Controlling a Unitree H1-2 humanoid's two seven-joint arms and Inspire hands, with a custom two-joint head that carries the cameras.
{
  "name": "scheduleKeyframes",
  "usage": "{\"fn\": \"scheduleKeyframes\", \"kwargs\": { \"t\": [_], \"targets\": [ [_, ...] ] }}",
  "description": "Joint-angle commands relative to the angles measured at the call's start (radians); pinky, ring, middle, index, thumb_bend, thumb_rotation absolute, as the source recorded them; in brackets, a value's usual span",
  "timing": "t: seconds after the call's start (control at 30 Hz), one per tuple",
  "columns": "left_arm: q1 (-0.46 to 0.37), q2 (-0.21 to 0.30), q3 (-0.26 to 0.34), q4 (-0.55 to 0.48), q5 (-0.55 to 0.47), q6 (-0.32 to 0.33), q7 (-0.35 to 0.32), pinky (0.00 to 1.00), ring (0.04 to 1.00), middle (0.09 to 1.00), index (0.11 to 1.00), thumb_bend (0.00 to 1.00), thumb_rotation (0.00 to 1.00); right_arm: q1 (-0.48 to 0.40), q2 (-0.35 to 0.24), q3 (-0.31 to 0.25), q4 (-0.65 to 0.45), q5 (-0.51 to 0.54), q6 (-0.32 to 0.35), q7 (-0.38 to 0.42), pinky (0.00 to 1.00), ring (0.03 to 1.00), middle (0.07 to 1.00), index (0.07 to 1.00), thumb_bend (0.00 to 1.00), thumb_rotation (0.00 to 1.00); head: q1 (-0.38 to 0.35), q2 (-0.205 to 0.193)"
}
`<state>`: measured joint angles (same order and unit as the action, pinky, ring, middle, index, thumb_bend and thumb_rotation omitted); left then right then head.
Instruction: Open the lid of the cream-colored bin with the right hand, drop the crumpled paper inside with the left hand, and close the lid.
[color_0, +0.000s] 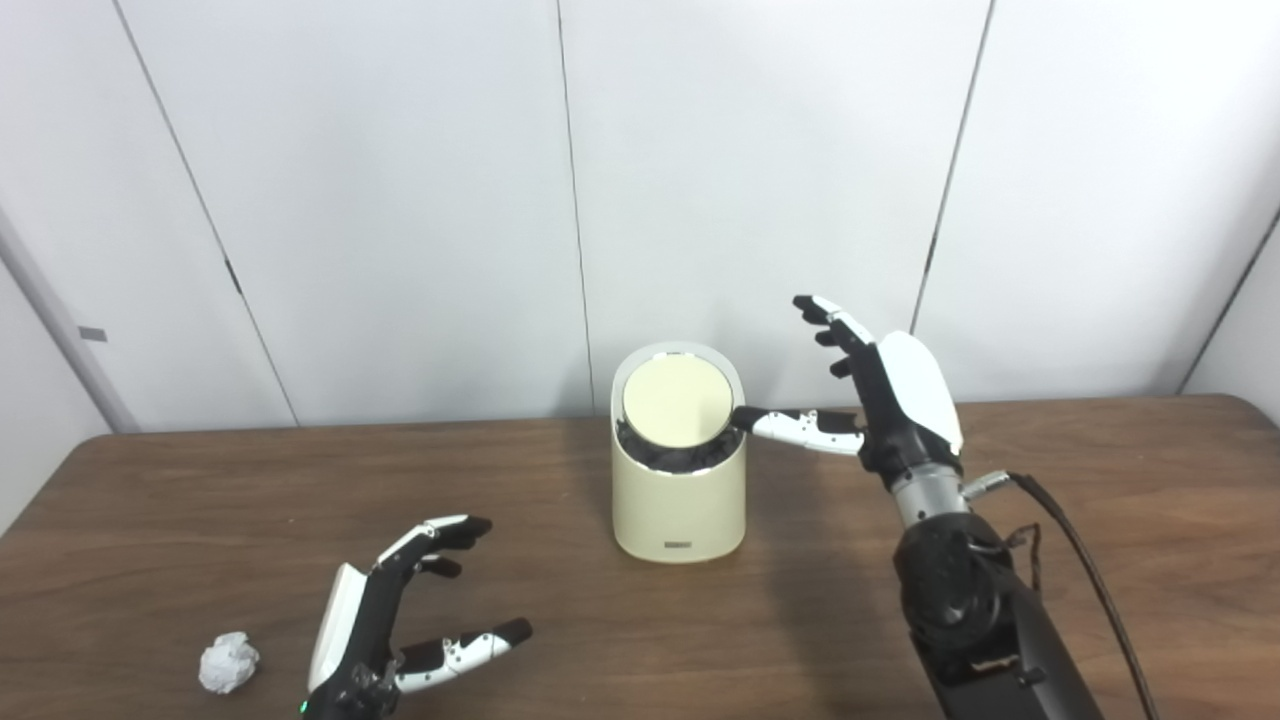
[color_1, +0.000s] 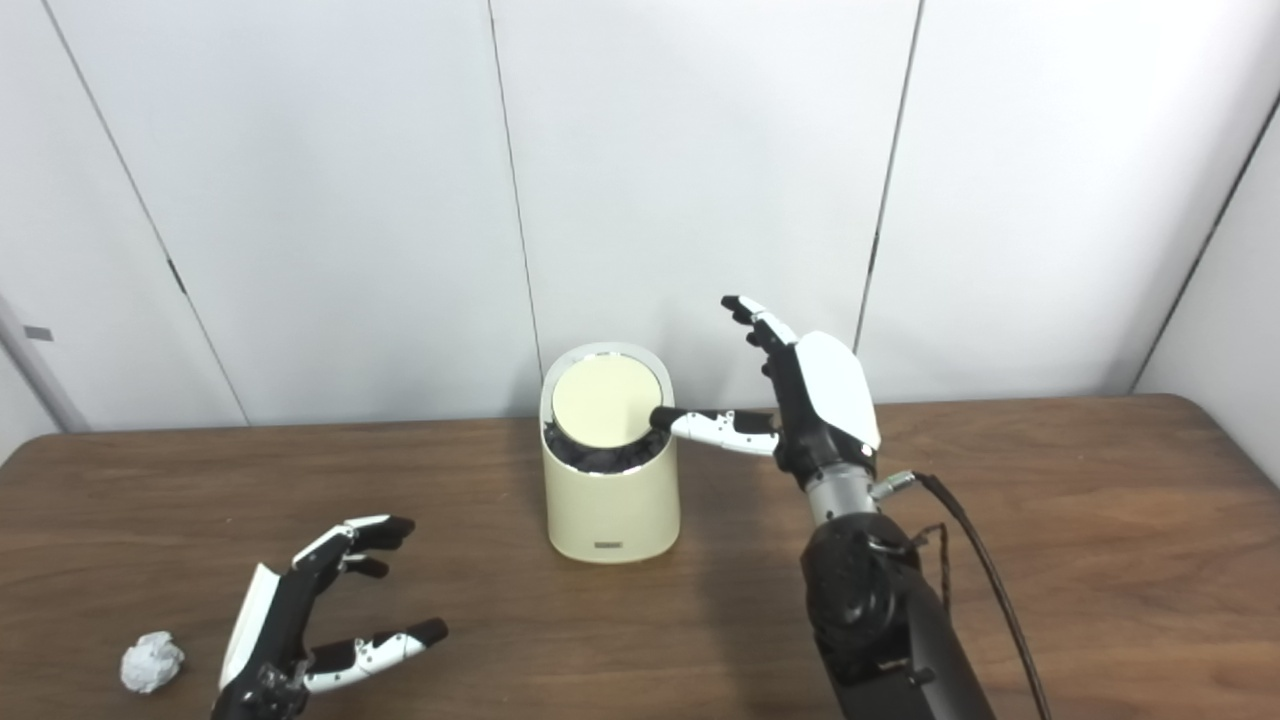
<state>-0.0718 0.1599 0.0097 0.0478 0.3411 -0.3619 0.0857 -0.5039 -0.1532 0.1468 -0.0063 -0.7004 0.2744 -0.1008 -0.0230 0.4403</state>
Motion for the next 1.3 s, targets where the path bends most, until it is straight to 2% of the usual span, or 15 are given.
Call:
{"fn": "scheduleKeyframes", "kwargs": {
  "t": [0.0,0.17,0.33,0.47,0.67,0.87,1.27],
  "targets": [
    [-0.002,-0.016,-0.01,0.028,0.009,-0.01,0.023,0.62,0.721,0.73,0.705,0.89,0.24,-0.063,0.006,0.004,-0.014,-0.017,0.007,-0.009,0.68,0.831,0.859,0.874,1.0,0.61,-0.001,0.001],
    [-0.001,-0.023,-0.012,0.019,0.017,0.003,0.024,0.62,0.719,0.728,0.704,0.89,0.25,-0.09,0.017,0.032,-0.006,-0.042,0.054,0.014,0.71,0.855,0.885,0.888,1.0,0.6,0.003,0.0],
    [0.001,-0.028,-0.014,0.013,0.009,0.014,0.02,0.62,0.722,0.732,0.707,0.9,0.25,-0.115,0.024,0.066,0.015,-0.076,0.085,0.02,0.81,0.848,0.881,0.879,0.99,0.58,0.007,-0.001],
    [0.001,-0.029,-0.016,0.016,0.011,0.006,0.025,0.62,0.72,0.73,0.705,0.9,0.24,-0.13,0.037,0.084,0.053,-0.099,0.093,0.005,0.79,0.824,0.853,0.861,0.98,0.56,0.007,0.001],
    [-0.001,-0.03,-0.021,0.021,0.023,0.001,0.035,0.61,0.716,0.726,0.7,0.9,0.24,-0.152,0.048,0.101,0.104,-0.113,0.111,-0.003,0.76,0.828,0.862,0.861,0.98,0.58,0.012,-0.001],
    [0.002,-0.031,-0.028,0.02,0.018,0.006,0.039,0.62,0.72,0.731,0.703,0.9,0.26,-0.177,0.05,0.117,0.163,-0.128,0.117,-0.011,0.8,0.856,0.871,0.86,0.95,0.58,0.015,0.002],
    [0.007,-0.03,-0.033,0.01,0.006,0.005,0.039,0.62,0.725,0.733,0.702,0.89,0.26,-0.185,0.03,0.111,0.247,-0.112,0.091,-0.061,0.8,0.834,0.856,0.849,0.93,0.52,0.014,0.004]
  ]
}}
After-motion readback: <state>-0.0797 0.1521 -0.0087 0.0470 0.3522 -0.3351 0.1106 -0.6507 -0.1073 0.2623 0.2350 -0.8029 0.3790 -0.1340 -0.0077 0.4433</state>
